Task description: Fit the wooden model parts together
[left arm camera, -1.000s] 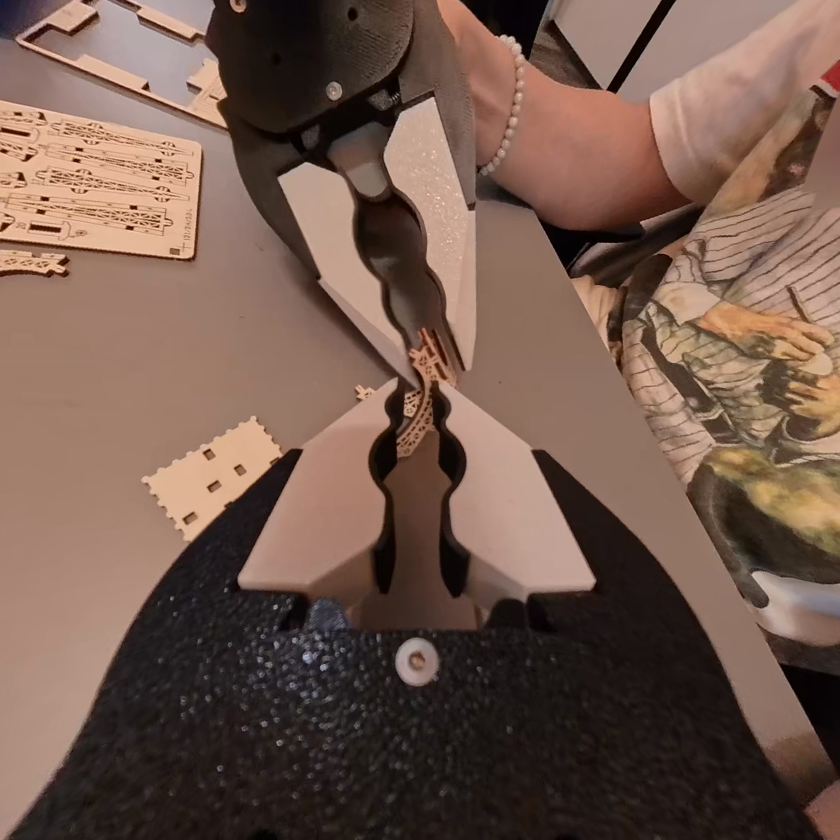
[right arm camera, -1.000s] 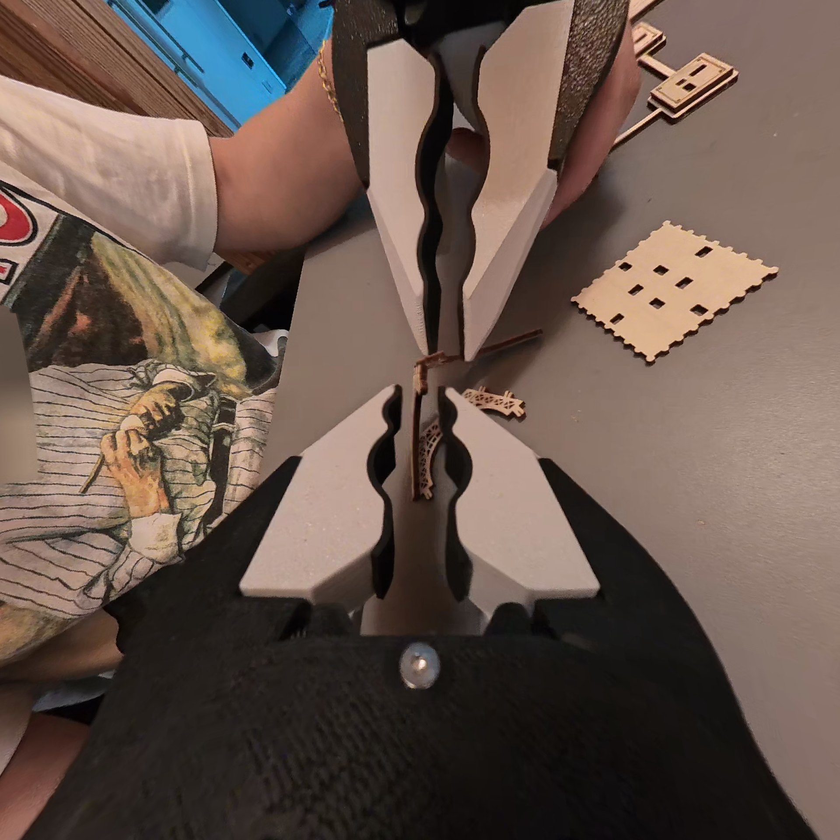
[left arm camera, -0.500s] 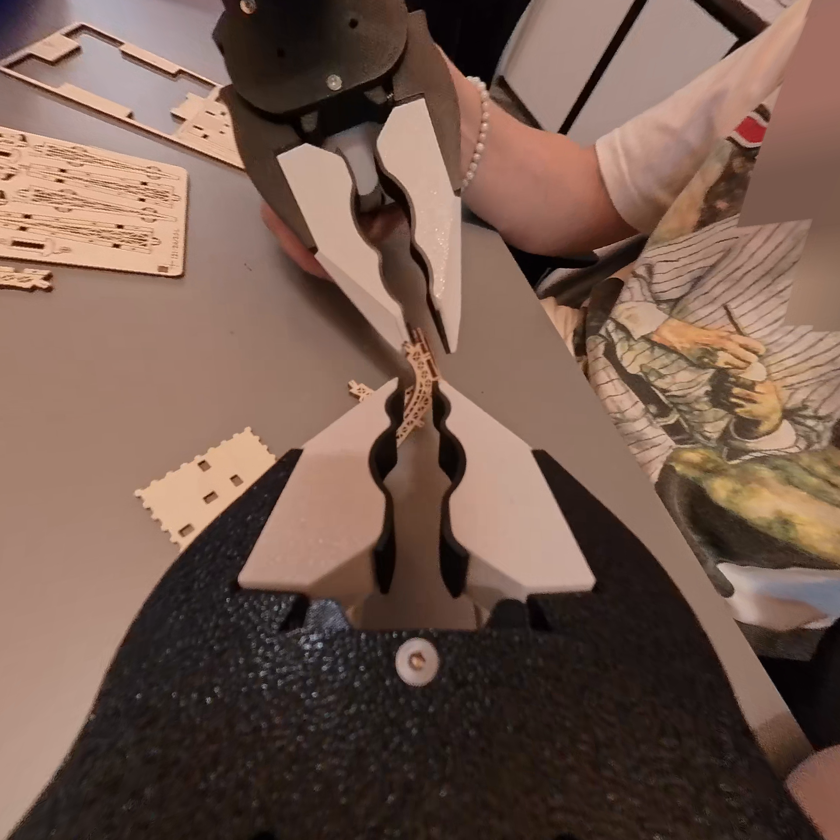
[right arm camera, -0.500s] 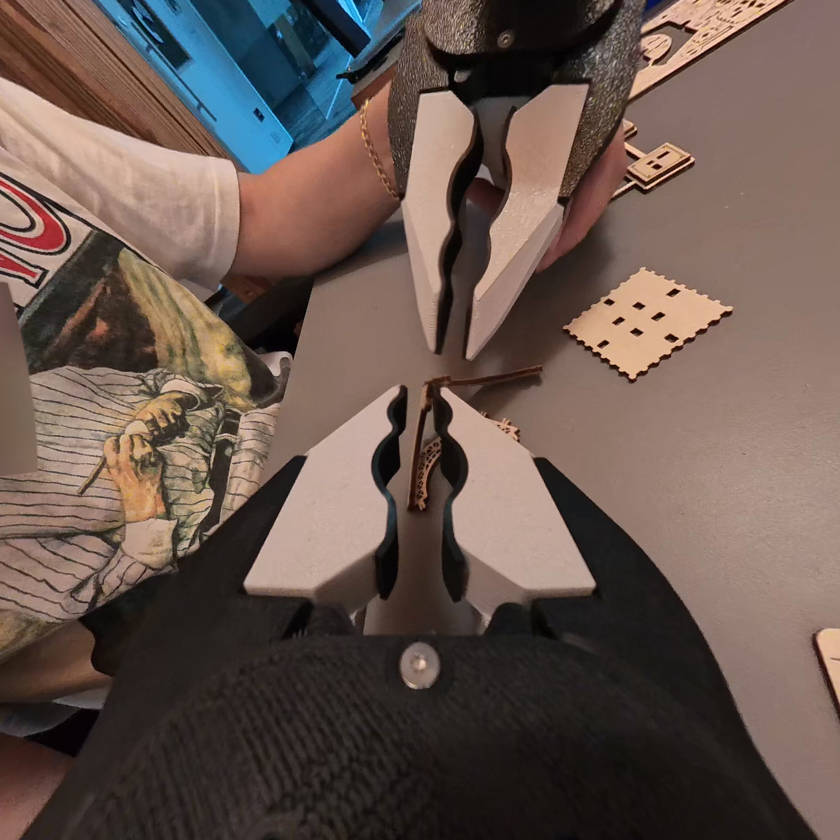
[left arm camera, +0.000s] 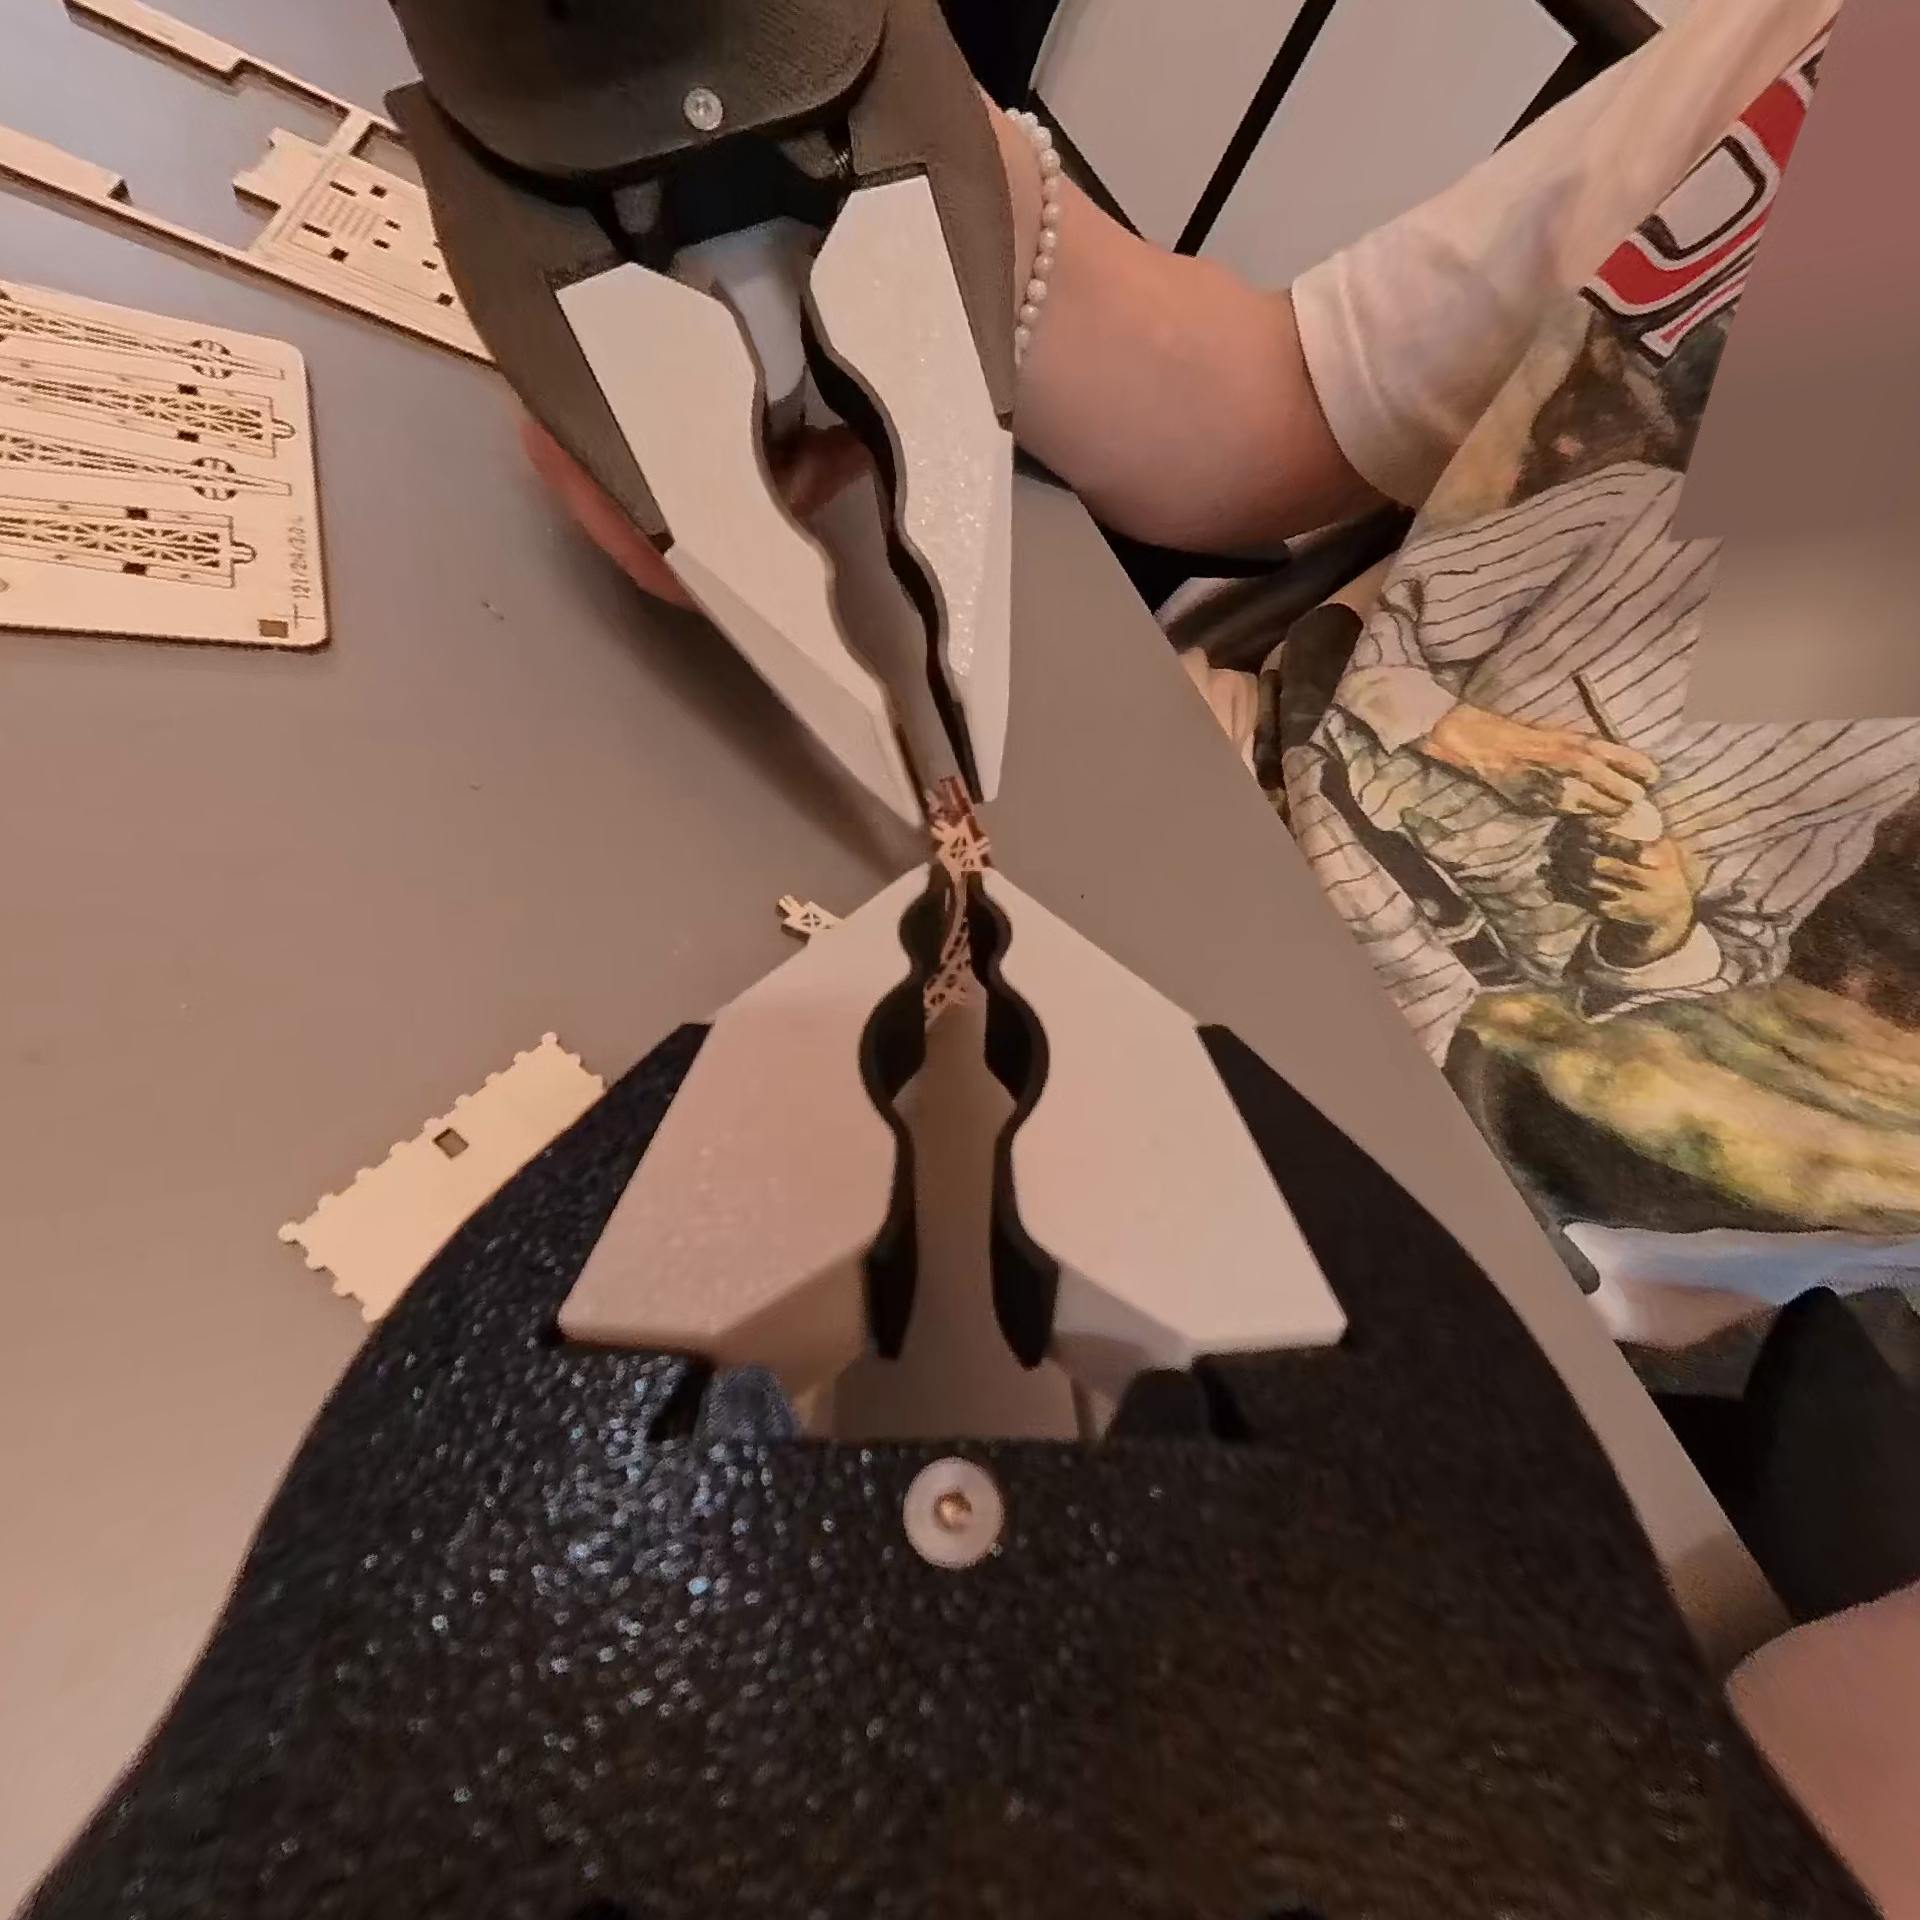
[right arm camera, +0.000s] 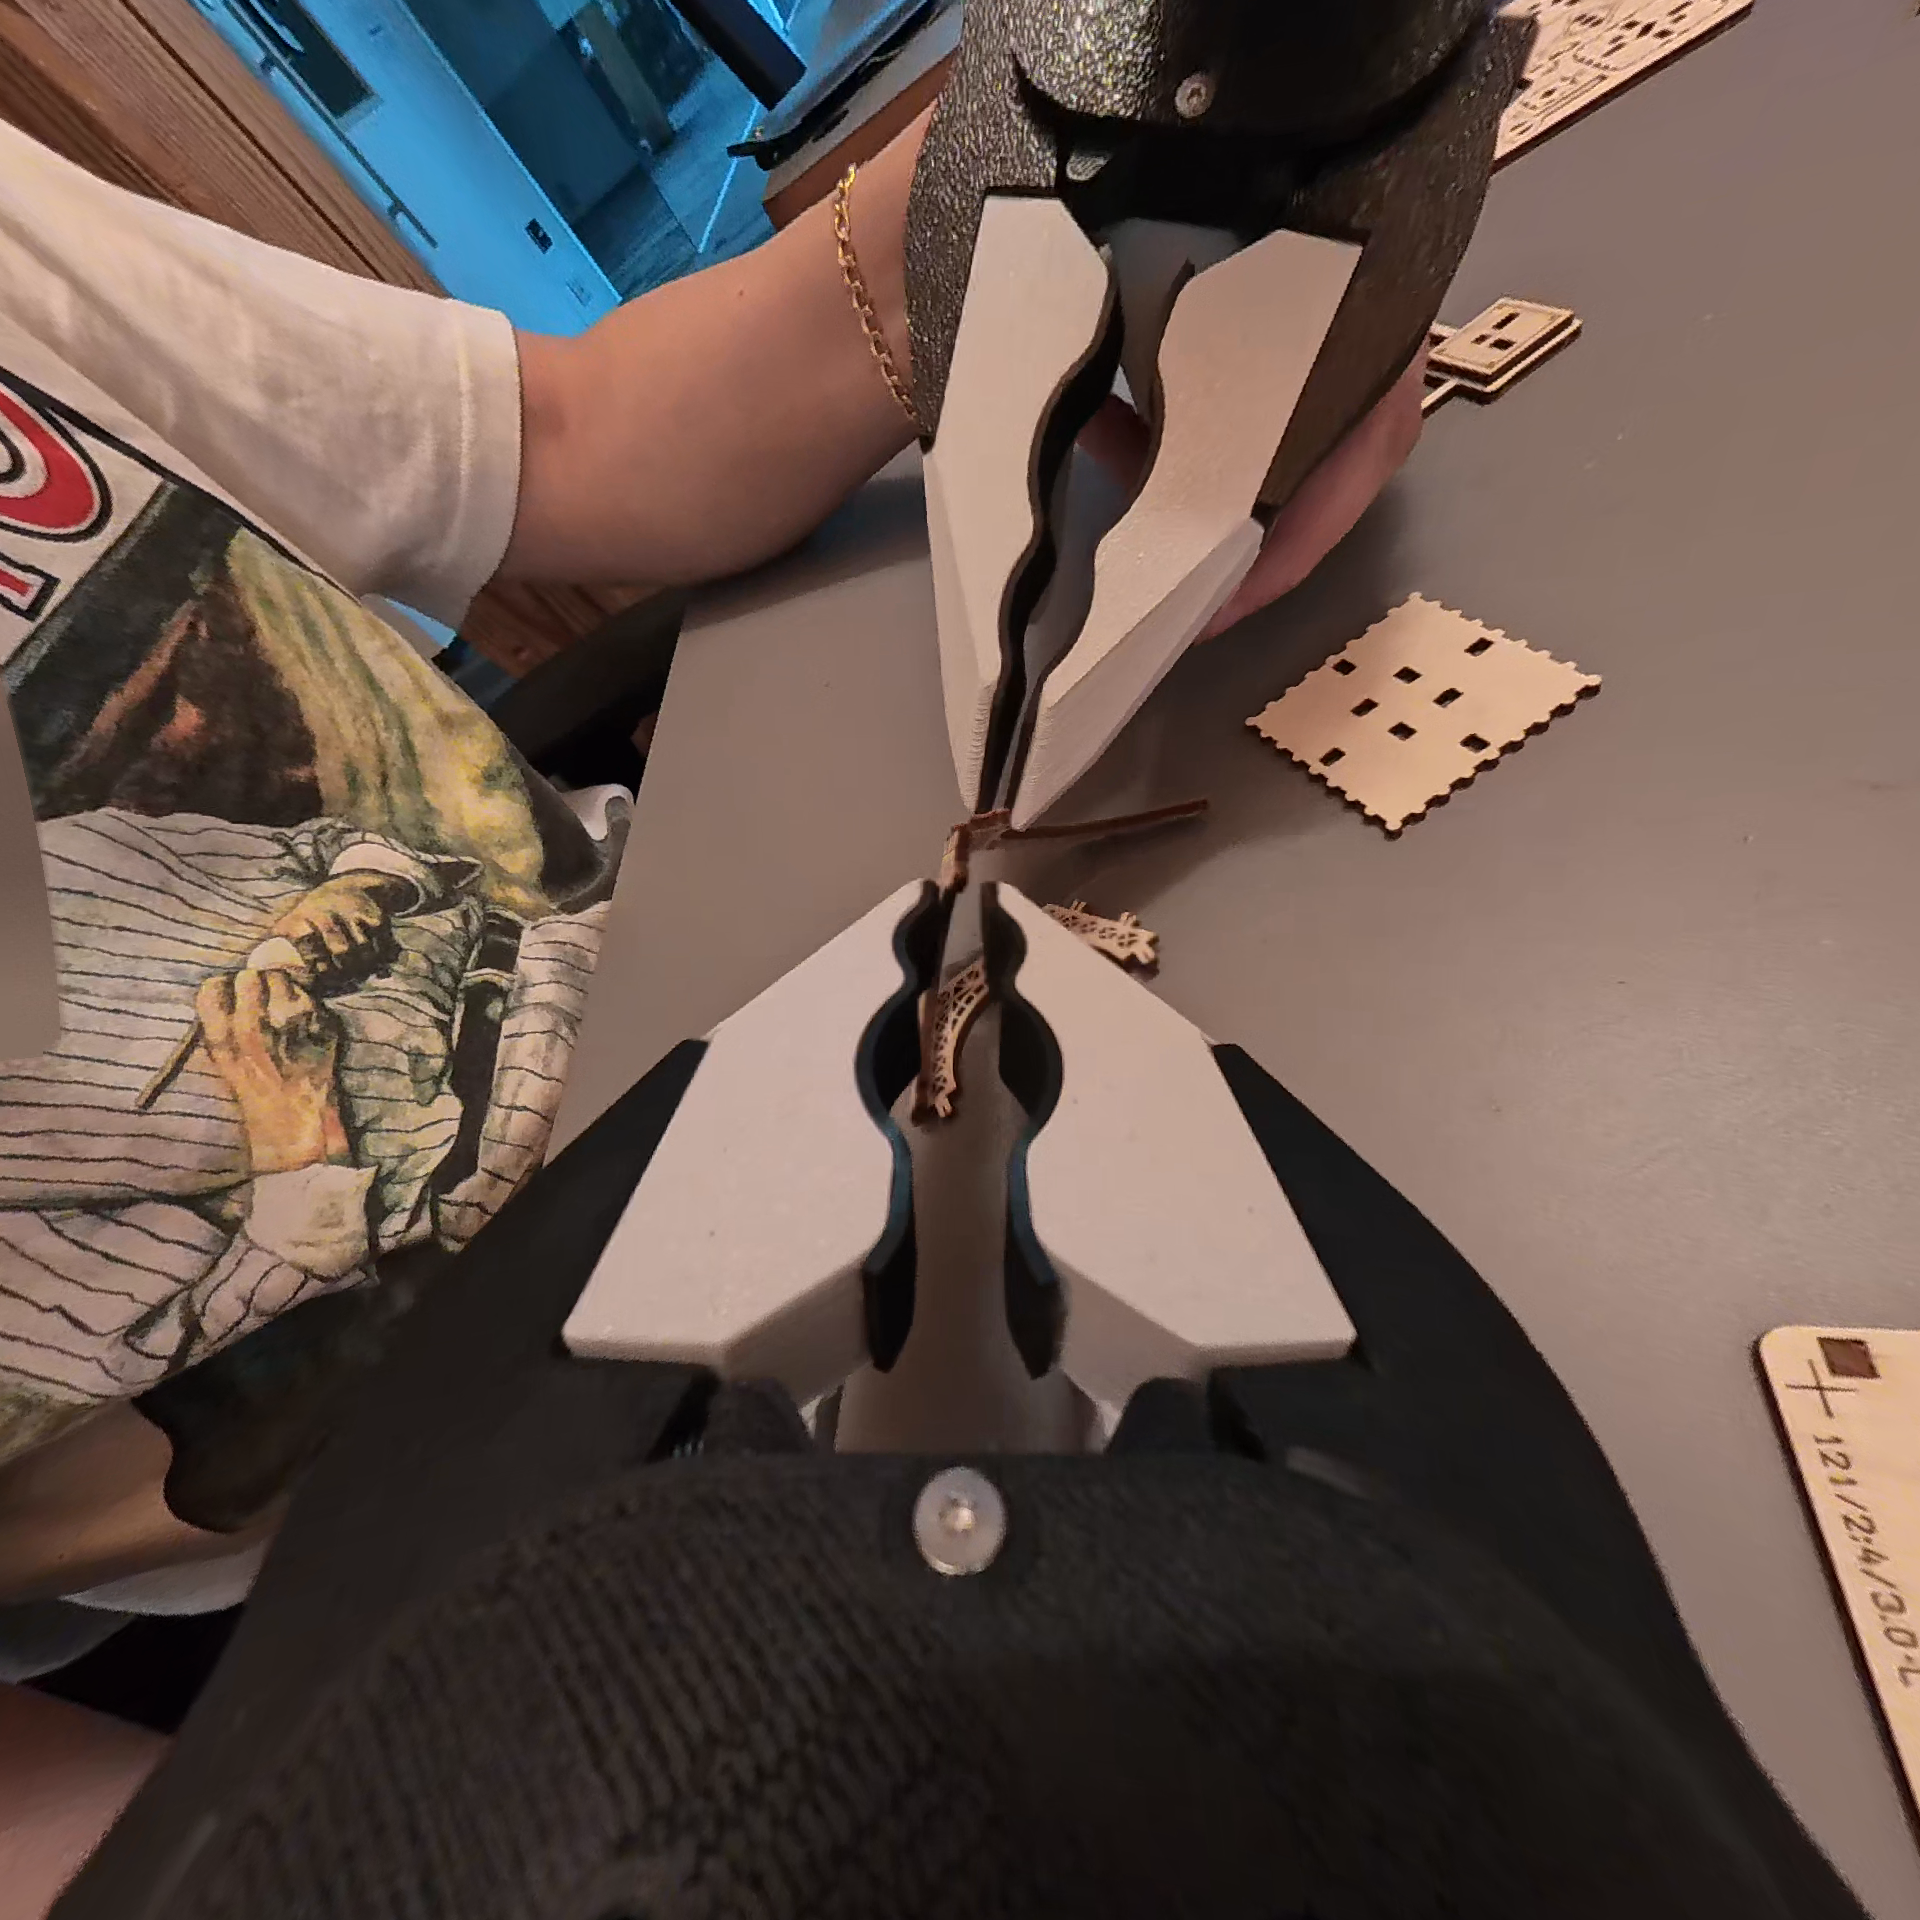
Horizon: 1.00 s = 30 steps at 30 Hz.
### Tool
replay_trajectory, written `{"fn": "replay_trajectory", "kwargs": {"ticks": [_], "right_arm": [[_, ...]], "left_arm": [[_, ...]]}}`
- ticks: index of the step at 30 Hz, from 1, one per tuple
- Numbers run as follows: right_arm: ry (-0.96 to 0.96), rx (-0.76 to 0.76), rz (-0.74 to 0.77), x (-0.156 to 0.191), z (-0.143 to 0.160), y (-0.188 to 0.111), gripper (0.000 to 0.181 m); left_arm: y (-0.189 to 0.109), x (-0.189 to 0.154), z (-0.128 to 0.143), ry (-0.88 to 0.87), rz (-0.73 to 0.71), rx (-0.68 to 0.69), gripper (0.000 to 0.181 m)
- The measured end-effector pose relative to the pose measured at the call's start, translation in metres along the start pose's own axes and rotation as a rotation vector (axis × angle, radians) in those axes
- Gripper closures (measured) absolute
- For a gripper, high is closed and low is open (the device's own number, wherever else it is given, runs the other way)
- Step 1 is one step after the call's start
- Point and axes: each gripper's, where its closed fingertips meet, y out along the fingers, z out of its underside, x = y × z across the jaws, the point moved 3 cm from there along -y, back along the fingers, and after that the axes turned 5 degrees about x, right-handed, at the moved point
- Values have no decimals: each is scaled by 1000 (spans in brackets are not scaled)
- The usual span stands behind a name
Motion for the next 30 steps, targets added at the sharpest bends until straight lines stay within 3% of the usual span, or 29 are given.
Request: {"fn": "replay_trajectory", "kwargs": {"ticks": [5,9,30], "right_arm": [[-12,19,-14,3,1,3,166],[-14,-6,-17,2,-3,3,180],[-52,13,-55,7,-3,6,181]], "left_arm": [[0,0,0,-6,19,4,180],[0,2,-1,-9,29,2,180],[-1,-5,-2,1,94,-13,181]]}}
